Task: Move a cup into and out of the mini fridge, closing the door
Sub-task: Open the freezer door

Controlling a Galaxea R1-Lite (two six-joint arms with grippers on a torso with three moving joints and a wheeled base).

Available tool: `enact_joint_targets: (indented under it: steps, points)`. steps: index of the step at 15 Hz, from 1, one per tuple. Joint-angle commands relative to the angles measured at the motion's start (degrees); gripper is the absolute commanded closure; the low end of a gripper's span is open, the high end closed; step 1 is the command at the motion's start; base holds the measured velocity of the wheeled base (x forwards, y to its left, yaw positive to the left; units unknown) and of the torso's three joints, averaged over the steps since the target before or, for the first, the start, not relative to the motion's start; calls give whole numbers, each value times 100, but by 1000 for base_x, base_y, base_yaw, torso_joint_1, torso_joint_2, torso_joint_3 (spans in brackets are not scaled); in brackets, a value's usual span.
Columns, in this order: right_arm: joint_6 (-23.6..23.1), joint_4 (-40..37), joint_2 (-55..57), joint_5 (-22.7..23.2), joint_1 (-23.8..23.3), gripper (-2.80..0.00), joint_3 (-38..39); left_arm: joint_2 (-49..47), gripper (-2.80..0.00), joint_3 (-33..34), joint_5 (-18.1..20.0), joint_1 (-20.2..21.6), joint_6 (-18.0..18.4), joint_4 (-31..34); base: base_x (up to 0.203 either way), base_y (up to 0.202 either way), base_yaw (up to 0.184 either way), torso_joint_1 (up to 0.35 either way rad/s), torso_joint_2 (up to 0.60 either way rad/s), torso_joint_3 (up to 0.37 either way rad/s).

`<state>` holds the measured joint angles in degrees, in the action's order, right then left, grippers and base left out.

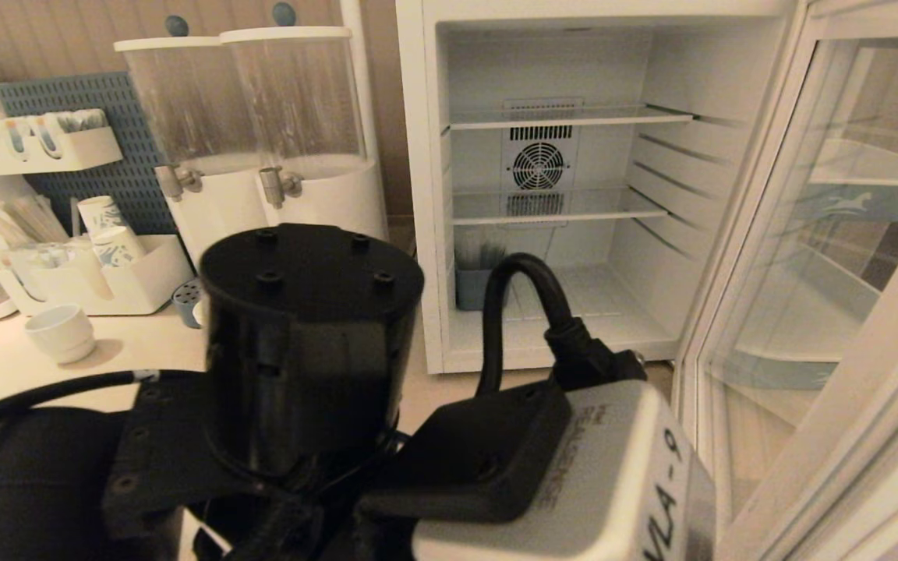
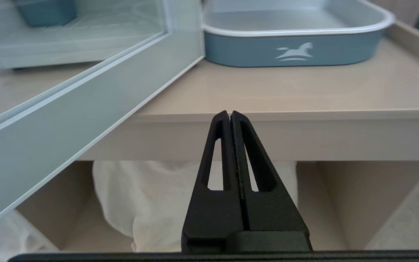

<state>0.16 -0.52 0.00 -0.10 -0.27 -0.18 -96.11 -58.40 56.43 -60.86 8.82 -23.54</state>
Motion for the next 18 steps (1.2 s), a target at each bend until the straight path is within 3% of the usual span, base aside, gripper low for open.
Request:
enact_joint_targets:
  steps: [1,7,13,18]
  points:
    - [2,8,0,1,0,0,1,-574,-280,-270,-506,-25,-37,-177,0,0,0,0,0,0]
    - [2,8,0,1,0,0,1,-562,-280,-225,-631,-614,-262,-202,0,0,0,0,0,0]
    - [2,8,9,1,0,0,1,-566,-280,-228,-977,-1187,-311,-237,0,0,0,0,0,0]
    - [2,8,1,1,0,0,1,-407,-280,5,-985,-1550,-286,-254,0,0,0,0,0,0]
